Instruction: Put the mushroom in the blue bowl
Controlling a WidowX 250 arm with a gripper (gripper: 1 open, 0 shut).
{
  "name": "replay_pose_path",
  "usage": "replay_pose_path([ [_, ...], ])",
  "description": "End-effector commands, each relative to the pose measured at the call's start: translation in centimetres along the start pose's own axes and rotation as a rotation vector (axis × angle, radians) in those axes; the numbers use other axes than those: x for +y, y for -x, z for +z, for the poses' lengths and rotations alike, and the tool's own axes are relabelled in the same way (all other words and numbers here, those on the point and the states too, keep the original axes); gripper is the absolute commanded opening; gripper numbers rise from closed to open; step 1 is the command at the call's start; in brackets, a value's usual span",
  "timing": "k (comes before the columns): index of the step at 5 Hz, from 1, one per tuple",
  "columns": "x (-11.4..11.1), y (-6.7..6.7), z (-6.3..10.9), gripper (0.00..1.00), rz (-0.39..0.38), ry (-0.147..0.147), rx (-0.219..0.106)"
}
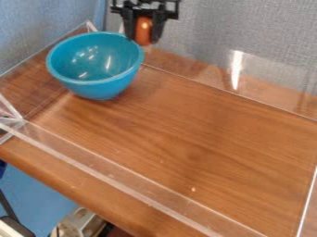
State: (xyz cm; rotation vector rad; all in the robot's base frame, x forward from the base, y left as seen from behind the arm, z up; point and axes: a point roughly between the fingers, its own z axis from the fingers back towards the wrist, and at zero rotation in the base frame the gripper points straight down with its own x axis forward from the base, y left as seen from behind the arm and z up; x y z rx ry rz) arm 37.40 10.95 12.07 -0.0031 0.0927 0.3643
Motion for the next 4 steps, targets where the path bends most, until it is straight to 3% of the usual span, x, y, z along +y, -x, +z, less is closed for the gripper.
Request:
replay_pose_path([
  [1, 2.6, -0.9, 3.0, 0.0, 0.058, -0.003, -0.098],
  [2, 4.5, -1.8, 2.0, 0.0, 0.097, -0.013, -0.091],
  [4, 5.8, -2.8, 0.1, 0.0, 0.121, -0.04, -0.083],
])
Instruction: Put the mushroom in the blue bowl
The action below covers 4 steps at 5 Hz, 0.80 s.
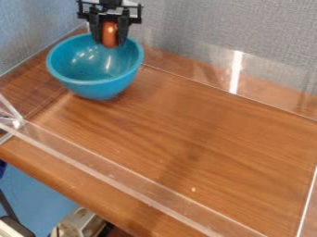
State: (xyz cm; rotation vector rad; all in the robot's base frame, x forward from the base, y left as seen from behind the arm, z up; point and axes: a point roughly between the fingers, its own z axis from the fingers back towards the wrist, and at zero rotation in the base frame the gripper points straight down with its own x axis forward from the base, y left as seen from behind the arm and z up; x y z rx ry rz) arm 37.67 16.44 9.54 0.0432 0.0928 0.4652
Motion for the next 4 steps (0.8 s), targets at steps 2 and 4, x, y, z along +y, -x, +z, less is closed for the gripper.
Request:
replay_pose_path([
  [2, 1.5, -1.0, 1.4, 0.0, 0.045, -0.01, -0.08],
  [4, 2.4, -1.2, 0.1, 0.0, 0.072, -0.023, -0.066],
])
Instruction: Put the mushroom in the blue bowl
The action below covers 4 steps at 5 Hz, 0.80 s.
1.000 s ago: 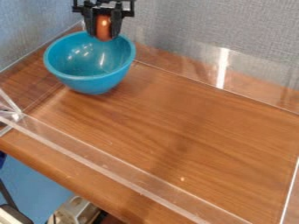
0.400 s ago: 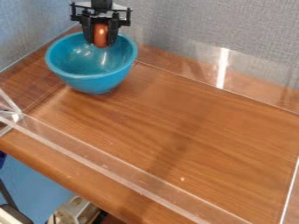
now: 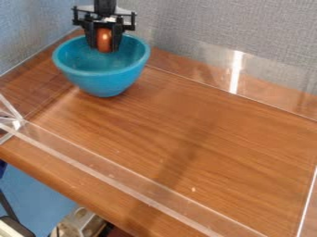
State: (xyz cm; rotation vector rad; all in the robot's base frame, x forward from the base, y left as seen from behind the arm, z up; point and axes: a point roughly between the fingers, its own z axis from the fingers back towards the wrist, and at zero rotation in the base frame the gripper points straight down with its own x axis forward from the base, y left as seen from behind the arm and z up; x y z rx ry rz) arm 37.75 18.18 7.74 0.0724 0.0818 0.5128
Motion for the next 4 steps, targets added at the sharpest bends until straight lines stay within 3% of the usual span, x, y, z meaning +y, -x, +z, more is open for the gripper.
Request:
replay_pose_path([
  [1, 1.4, -0.39, 1.31, 0.0, 0.042, -0.007, -0.041],
  [2, 1.58, -0.2, 1.36, 1.0, 0.053, -0.015, -0.043],
  [4, 1.7, 0.21, 1.41, 1.0, 0.067, -0.032, -0.047],
])
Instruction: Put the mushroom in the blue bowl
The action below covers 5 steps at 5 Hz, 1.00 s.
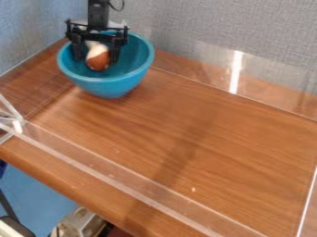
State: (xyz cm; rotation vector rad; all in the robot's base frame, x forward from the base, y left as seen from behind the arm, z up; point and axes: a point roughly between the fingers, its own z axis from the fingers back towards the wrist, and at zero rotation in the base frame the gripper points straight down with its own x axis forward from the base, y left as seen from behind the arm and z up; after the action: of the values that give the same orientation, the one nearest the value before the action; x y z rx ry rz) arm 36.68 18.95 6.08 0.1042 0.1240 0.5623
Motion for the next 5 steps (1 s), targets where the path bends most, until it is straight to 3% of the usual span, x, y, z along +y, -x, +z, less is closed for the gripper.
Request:
replay_pose_path([
  [1, 0.8, 0.0, 3.3, 1.0, 0.024, 0.004, -0.085],
  [2, 0.9, 0.2, 3.5, 1.0, 0.028, -0.002, -0.09],
  [3, 0.9, 0.4, 3.7, 0.0, 0.03, -0.007, -0.095],
  [4, 1.0, 0.6, 4.1, 1.0, 0.034, -0.011, -0.101],
  [5, 1.1, 0.8, 4.5, 1.0, 0.038, -0.015, -0.108],
])
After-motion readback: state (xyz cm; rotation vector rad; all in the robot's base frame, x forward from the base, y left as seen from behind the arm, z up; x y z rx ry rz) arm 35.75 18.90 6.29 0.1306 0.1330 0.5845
